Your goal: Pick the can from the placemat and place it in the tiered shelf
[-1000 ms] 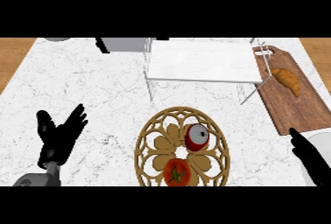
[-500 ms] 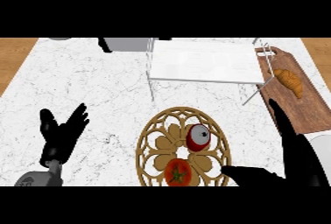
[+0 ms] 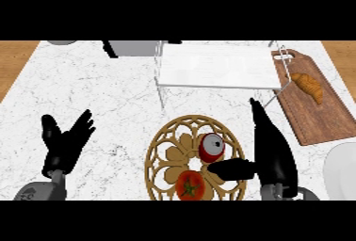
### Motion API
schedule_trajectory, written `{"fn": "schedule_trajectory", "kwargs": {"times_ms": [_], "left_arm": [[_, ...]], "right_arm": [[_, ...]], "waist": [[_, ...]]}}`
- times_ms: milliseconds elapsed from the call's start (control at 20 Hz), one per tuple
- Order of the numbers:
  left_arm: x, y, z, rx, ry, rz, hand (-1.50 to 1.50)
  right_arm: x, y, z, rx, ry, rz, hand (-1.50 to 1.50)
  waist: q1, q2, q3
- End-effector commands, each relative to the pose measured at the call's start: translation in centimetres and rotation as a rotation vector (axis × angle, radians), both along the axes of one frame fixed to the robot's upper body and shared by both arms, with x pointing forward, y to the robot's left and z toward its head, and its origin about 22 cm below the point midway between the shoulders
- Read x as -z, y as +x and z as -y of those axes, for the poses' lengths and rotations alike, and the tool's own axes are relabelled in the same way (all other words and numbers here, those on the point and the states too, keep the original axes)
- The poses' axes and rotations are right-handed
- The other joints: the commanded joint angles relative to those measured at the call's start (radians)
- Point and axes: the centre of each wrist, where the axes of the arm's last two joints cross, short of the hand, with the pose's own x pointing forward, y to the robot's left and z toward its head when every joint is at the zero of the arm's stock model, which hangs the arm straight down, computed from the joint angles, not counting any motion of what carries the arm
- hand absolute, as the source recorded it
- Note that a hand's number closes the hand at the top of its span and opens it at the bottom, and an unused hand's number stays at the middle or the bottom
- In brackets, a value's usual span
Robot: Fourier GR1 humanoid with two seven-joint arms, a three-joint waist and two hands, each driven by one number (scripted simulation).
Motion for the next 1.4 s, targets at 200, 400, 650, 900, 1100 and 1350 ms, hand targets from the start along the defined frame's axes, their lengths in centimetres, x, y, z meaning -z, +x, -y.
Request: {"fn": "schedule_trajectory", "kwargs": {"times_ms": [200, 400, 650, 900, 1100, 1350], "left_arm": [[-0.4, -0.6, -1.7, -0.010, 0.006, 0.005, 0.00], [0.7, -0.3, 0.1, -0.003, 0.018, 0.002, 0.00], [0.2, 0.0, -0.4, -0.009, -0.005, -0.001, 0.00], [-0.3, -0.6, 0.0, -0.006, 0.009, 0.001, 0.00], [1.0, -0.1, -0.2, -0.008, -0.004, 0.006, 0.00], [0.4, -1.2, -0.6, 0.004, 0.009, 0.006, 0.00]], "right_arm": [[0.9, 0.8, -3.1, 0.175, -0.087, -0.215, -1.50], [2.3, 0.7, -4.5, 0.180, -0.119, -0.232, -1.50], [3.0, 1.7, -5.5, 0.191, -0.129, -0.210, -1.50], [3.9, 2.5, -4.6, 0.205, -0.150, -0.266, -1.50], [4.6, 3.0, -5.2, 0.224, -0.192, -0.276, -1.50], [6.0, 3.2, -5.0, 0.235, -0.233, -0.268, -1.50]], "waist": [[-0.013, -0.004, 0.001], [-0.019, -0.002, 0.002], [-0.007, -0.001, 0.002], [-0.007, -0.002, 0.003], [-0.010, 0.001, 0.002], [-0.005, -0.001, 0.003]]}}
